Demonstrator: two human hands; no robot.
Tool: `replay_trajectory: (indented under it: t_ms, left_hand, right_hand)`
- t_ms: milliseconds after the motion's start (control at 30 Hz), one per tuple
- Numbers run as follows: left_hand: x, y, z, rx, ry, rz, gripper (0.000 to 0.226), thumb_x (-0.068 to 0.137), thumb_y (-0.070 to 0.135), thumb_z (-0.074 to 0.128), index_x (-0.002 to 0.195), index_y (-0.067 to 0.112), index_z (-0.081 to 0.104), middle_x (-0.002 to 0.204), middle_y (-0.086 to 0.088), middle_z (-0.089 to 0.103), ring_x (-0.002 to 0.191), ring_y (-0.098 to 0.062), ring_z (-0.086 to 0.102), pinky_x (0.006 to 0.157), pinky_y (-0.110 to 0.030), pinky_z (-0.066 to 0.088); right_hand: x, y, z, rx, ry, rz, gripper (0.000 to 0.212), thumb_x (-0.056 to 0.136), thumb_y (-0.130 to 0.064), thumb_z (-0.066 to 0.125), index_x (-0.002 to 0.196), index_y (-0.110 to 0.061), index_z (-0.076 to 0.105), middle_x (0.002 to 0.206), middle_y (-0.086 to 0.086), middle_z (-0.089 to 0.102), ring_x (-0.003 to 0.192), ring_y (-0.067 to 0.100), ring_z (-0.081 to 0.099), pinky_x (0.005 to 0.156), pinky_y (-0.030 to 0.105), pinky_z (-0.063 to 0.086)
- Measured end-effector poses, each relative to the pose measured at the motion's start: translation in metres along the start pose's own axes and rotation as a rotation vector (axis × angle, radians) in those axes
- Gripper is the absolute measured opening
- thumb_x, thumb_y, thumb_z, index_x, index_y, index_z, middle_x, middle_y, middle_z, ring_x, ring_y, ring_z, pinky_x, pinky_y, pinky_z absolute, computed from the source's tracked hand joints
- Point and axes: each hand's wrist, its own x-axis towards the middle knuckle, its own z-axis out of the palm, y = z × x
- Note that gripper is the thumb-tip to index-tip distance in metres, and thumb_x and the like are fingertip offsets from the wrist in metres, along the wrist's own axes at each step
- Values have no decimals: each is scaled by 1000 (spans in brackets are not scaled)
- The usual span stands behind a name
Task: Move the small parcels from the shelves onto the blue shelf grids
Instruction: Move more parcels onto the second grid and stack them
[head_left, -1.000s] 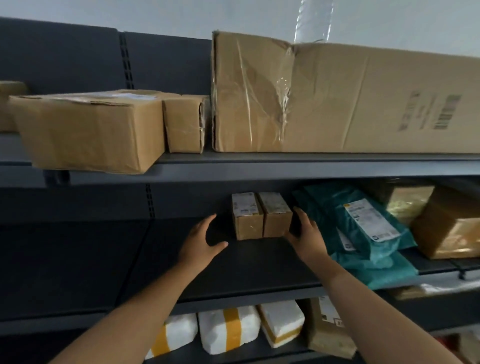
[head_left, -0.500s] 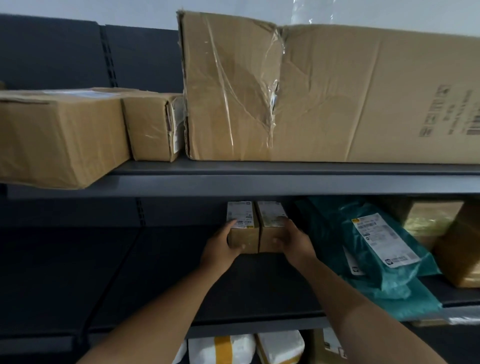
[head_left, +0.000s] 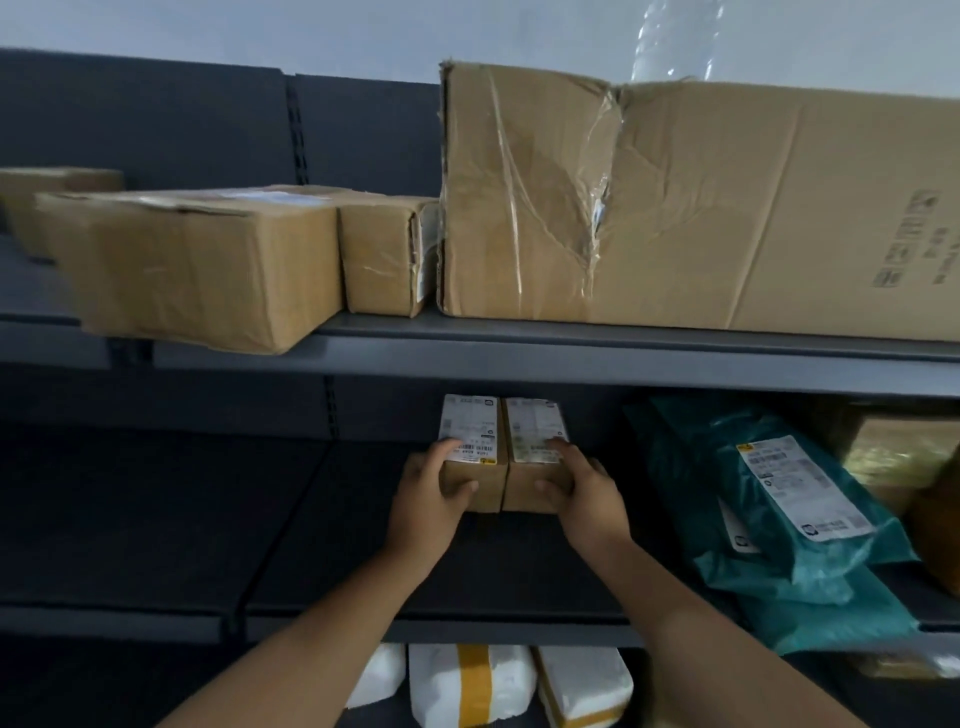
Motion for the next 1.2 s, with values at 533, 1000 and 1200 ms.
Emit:
replay_trajectory:
  t_ms: [533, 1000, 1200]
  left_hand:
    - [-67, -102, -273, 134, 345, -182, 53, 78, 20, 78, 123, 35, 55, 114, -1, 53, 103, -15, 57, 79, -19, 48]
    - [-200, -169, -563, 360, 740, -419, 49, 82, 26, 75, 126, 32, 55, 116, 3, 51, 106, -16, 52, 84, -27, 42]
    - [-271, -189, -662, 433, 908, -515, 50, 83, 28, 75, 127, 34, 54, 121, 0, 52, 101, -15, 52, 81, -30, 45]
  right_hand:
    - [-35, -237, 158, 147, -268, -346, 54, 88, -35, 66, 135, -47, 42, 136, 5, 51, 115, 21, 56, 88, 31, 51]
    - [-151, -502, 312, 393, -567, -660, 52, 87, -27, 69, 131, -43, 49, 132, -3, 50, 115, 10, 49, 91, 23, 43]
    - [-207, -601, 369, 478, -667, -750, 50, 86, -27, 69, 130, -44, 49, 129, -6, 50, 117, 14, 51, 97, 35, 48]
